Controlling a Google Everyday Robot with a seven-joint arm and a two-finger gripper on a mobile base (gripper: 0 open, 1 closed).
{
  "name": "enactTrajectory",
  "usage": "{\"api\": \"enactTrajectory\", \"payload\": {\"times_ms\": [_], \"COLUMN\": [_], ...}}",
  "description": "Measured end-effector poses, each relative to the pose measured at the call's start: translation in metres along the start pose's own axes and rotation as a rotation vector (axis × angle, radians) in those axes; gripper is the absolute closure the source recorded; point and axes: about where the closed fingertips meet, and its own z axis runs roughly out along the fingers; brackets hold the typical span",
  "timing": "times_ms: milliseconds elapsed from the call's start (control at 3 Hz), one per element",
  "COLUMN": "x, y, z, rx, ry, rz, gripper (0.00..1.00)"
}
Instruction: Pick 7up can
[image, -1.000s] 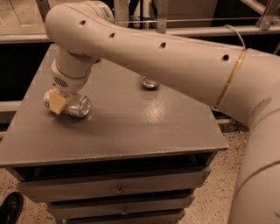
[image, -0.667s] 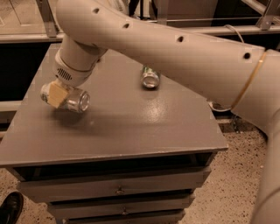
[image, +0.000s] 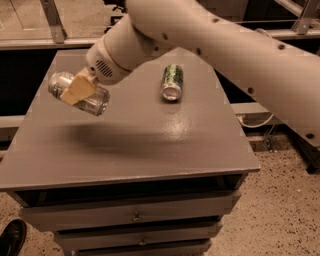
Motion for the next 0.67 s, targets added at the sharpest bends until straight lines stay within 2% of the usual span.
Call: {"api": "enactTrajectory", "payload": {"times_ms": [333,667], "x": [0.002,0.012], "y": [0.005,0.000], "z": [-0.031,-0.071], "rx": [-0.090,-0.085], "ry": [-0.173,-0.269], "rz": [0.007,0.005], "gripper": [1.00,1.00]}}
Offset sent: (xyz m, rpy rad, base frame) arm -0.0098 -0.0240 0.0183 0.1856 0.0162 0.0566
